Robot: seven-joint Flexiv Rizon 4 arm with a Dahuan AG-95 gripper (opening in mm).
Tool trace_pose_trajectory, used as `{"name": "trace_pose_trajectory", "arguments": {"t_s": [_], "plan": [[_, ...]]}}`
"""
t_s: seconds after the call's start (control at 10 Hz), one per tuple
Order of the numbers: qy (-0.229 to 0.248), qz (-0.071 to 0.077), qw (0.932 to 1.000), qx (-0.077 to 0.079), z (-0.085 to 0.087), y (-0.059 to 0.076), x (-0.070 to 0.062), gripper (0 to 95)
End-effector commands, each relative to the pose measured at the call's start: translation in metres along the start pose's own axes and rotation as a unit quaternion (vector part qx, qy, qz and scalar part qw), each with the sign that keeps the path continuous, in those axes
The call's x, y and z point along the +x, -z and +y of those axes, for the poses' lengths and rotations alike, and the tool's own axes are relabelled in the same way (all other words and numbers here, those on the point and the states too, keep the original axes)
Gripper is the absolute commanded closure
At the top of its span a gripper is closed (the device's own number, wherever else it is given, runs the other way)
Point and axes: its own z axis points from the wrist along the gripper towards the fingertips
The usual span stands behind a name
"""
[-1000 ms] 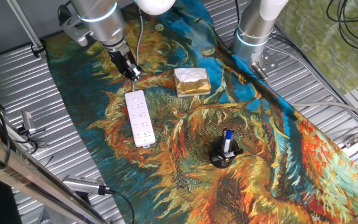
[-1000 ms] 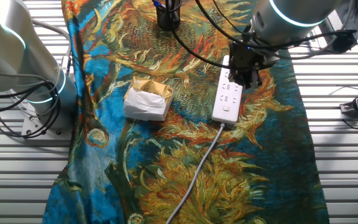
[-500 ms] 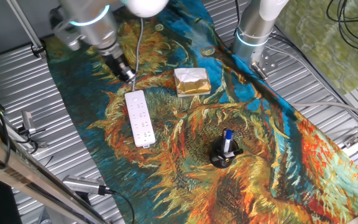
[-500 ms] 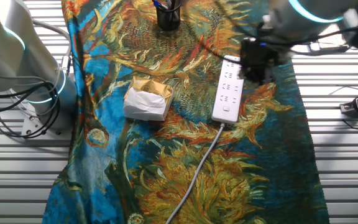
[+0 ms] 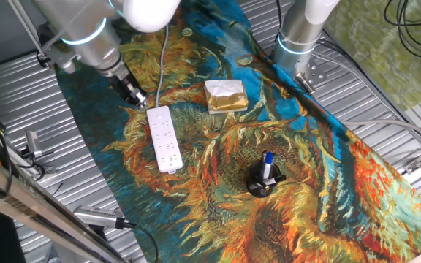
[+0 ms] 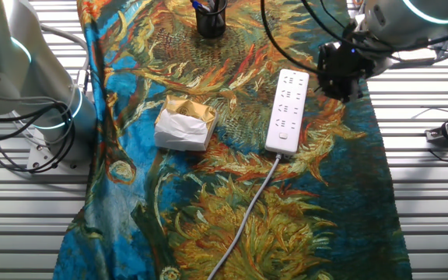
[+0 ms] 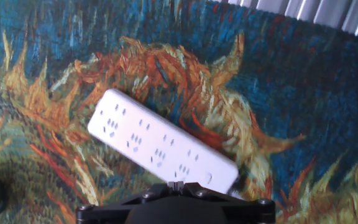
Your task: Turn on the power strip by pressing the button
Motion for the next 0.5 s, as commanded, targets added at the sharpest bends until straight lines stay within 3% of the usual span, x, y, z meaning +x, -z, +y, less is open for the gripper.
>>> {"name": "trace_pose_trajectory", "arguments": {"t_s": [0.1, 0.5], "plan": [[-0.001, 0.021, 0.9998, -0.006, -0.001, -0.007, -0.005, 95.0], [0.022, 0.039, 0.9988, -0.02, -0.013, -0.038, -0.013, 95.0]]}}
